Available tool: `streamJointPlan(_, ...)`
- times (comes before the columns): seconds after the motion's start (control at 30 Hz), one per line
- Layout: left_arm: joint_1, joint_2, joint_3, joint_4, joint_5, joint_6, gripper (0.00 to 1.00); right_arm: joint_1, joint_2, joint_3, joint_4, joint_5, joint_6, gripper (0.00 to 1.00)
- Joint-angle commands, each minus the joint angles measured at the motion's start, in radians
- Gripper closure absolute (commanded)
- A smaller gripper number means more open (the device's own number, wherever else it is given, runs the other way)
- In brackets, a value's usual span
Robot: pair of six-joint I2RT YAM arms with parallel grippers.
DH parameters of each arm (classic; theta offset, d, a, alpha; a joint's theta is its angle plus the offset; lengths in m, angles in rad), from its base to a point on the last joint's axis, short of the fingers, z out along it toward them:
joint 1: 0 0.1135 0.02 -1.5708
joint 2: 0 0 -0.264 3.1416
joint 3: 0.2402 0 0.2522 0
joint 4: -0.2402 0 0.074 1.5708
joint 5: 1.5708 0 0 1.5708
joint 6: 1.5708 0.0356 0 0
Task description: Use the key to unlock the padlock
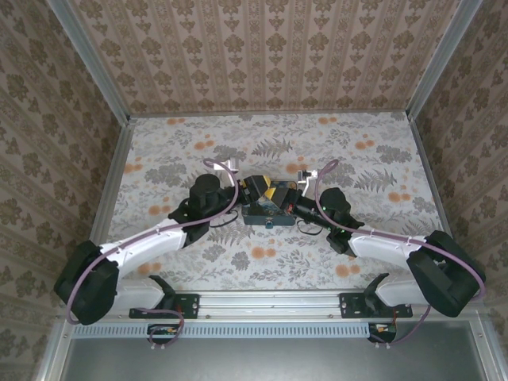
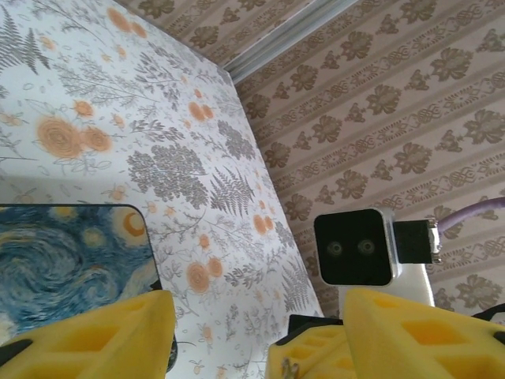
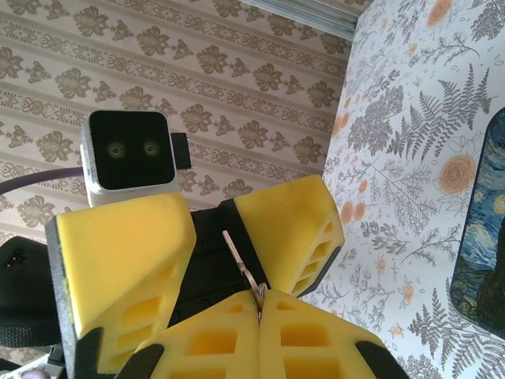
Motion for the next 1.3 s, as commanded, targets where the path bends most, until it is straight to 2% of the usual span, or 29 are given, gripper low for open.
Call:
streamJointPlan(0.0,-0.005,0.013,0.029,0.056,0.017,0.001,0.42,-0.003,0.007,0.023,0.039,-0.027,0.006,1.00)
streamJointPlan(0.13,-0.005,0.015,0.029,0.054,0.007,0.004,0.45,-0.003,0.009,0.016,0.041,-0.027,0.003,1.00)
streamJointPlan(0.27,-0.002,0.015,0.028,0.053,0.001,0.005,0.52,-0.003,0.011,0.014,0.042,-0.029,0.000,1.00)
streamJointPlan(0.63,0.003,0.010,0.029,0.057,-0.011,0.006,0.60,-0.003,0.023,0.012,0.046,-0.034,-0.001,1.00)
streamJointPlan(0.77,0.003,0.016,0.031,0.059,-0.008,0.008,0.67,-0.003,0.028,0.008,0.054,-0.034,0.001,1.00)
streamJointPlan(0.97,0.004,0.022,0.022,0.070,-0.006,0.006,0.79,-0.003,0.032,0.005,0.058,-0.034,0.003,1.00)
streamJointPlan(1.03,0.003,0.026,0.018,0.073,-0.006,0.006,0.85,-0.003,0.034,0.005,0.060,-0.033,0.002,1.00)
streamJointPlan(1.13,0.005,0.029,0.020,0.074,-0.003,0.009,1.00,-0.004,0.039,0.002,0.057,-0.032,0.003,1.00)
streamJointPlan(1.17,0.005,0.030,0.020,0.073,-0.003,0.010,1.00,-0.009,0.036,-0.002,0.057,-0.030,0.004,1.00)
streamJointPlan(1.27,0.011,0.022,0.016,0.070,-0.004,0.008,1.00,-0.035,0.003,-0.039,0.051,-0.011,0.007,0.67)
